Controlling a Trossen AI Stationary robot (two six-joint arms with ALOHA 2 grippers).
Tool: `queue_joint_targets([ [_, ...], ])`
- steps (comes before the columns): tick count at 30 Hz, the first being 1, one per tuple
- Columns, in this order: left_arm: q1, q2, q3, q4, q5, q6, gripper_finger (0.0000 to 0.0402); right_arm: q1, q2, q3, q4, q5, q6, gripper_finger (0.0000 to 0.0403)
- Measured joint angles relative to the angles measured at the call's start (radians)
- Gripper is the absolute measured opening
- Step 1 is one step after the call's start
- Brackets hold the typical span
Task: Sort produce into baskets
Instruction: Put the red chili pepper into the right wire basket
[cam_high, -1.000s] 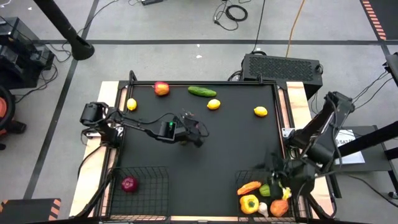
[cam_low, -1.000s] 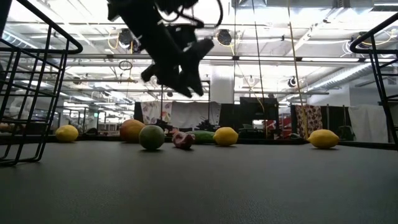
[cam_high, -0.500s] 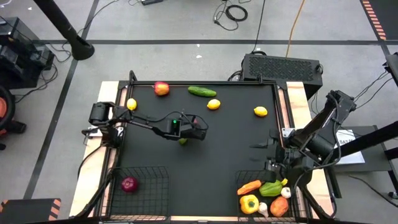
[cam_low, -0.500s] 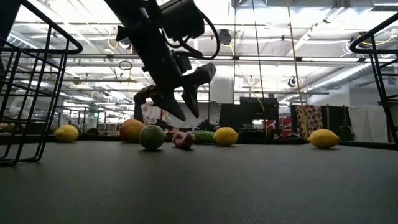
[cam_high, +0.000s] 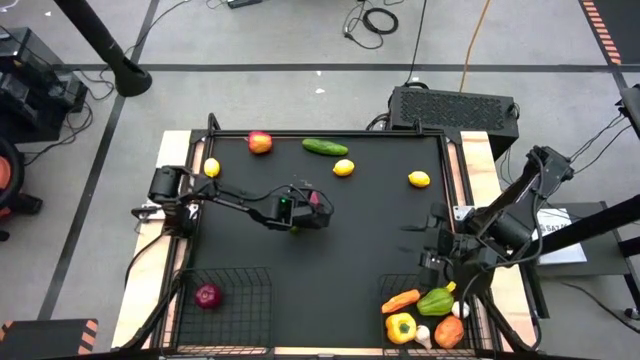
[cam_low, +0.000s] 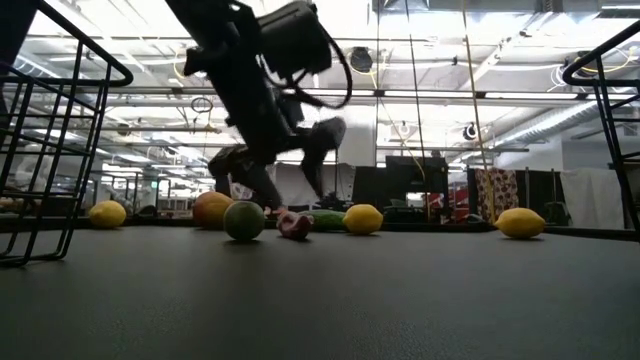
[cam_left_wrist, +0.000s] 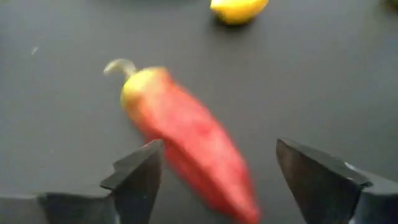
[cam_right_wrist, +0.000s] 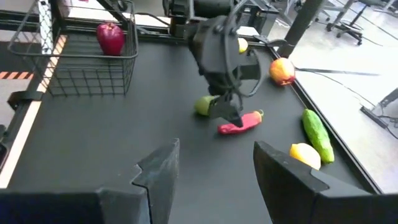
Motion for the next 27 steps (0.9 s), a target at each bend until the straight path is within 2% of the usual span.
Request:
queue_joint_targets([
  [11, -0.003, 0.069, 0.000, 0.009, 0.007, -0.018, 0.0322, -0.003, 0.000, 0.000, 0.008, -0.004, 0.011, 0.0196],
  [19, 0.029, 0.083, -0.001, 0.013, 0.025, 0.093, 0.0322, -0.003, 0.000, 0.000, 0.007, -0.009, 0.025, 0.0196],
  [22, 0.044, 0.083, -0.001, 0.011, 0.027, 0.117, 0.0311, -0.003, 0.000, 0.000, 0.006, -0.011, 0.030, 0.0196],
  [27, 0.069, 0.083, -0.001, 0.012, 0.066, 0.141, 0.0271, -0.003, 0.000, 0.000, 0.006, -0.012, 0.037, 0.0196],
])
